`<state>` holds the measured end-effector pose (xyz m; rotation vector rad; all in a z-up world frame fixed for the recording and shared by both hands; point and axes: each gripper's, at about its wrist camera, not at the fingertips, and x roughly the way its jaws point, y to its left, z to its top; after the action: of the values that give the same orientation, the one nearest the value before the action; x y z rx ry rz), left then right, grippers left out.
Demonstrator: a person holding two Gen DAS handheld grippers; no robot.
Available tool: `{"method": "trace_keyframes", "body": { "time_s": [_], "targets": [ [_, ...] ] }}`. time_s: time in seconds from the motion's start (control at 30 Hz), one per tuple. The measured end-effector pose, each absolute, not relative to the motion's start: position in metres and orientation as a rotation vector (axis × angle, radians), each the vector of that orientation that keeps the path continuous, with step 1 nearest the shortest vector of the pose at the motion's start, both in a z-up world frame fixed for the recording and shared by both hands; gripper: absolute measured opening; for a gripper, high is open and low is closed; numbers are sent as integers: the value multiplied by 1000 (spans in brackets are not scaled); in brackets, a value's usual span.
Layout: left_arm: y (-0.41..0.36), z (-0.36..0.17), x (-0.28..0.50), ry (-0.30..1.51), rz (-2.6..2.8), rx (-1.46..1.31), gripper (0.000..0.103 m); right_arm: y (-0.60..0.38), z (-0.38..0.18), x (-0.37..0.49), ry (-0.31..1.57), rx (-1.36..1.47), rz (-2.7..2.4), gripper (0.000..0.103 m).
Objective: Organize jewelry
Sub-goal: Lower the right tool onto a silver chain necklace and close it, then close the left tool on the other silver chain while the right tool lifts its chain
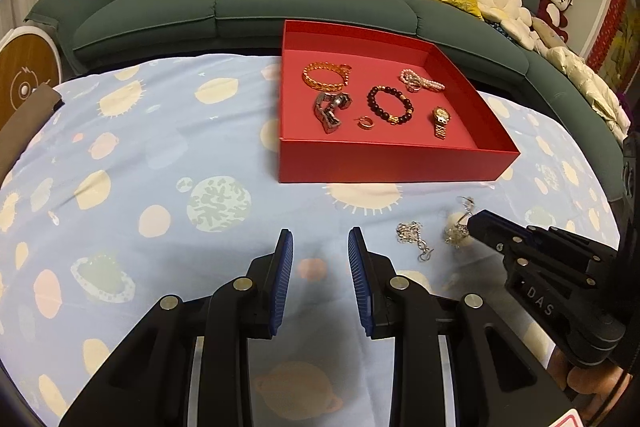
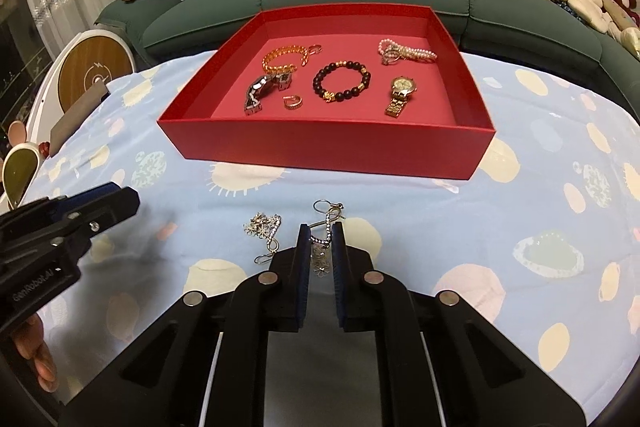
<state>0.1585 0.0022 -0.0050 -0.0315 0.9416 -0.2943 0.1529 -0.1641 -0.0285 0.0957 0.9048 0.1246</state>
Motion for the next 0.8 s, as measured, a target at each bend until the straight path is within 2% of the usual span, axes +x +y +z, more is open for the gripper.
{"method": "trace_keyframes", "body": {
  "time_s": [0.1, 0.43, 0.6, 0.67, 0.77, 0.8],
  "targets": [
    [-12, -13, 164, 968, -320, -54, 35, -174, -18, 147, 889, 120, 115, 2],
    [-72, -41, 181, 983, -343, 22, 35, -191, -26, 143, 913, 132, 99, 2],
    [-85, -46, 175, 923, -320, 124, 35, -200, -25, 139, 910, 145, 93, 2],
    [-86, -46, 173, 912, -316, 133, 31, -204, -25, 139, 908, 157, 90, 2],
    [-87, -46, 171, 902, -313, 146, 18, -209, -22, 139, 905, 181, 93, 2],
    [-87, -46, 171, 903, -313, 147, 17, -209, -21, 139, 902, 183, 92, 2]
  ]
}}
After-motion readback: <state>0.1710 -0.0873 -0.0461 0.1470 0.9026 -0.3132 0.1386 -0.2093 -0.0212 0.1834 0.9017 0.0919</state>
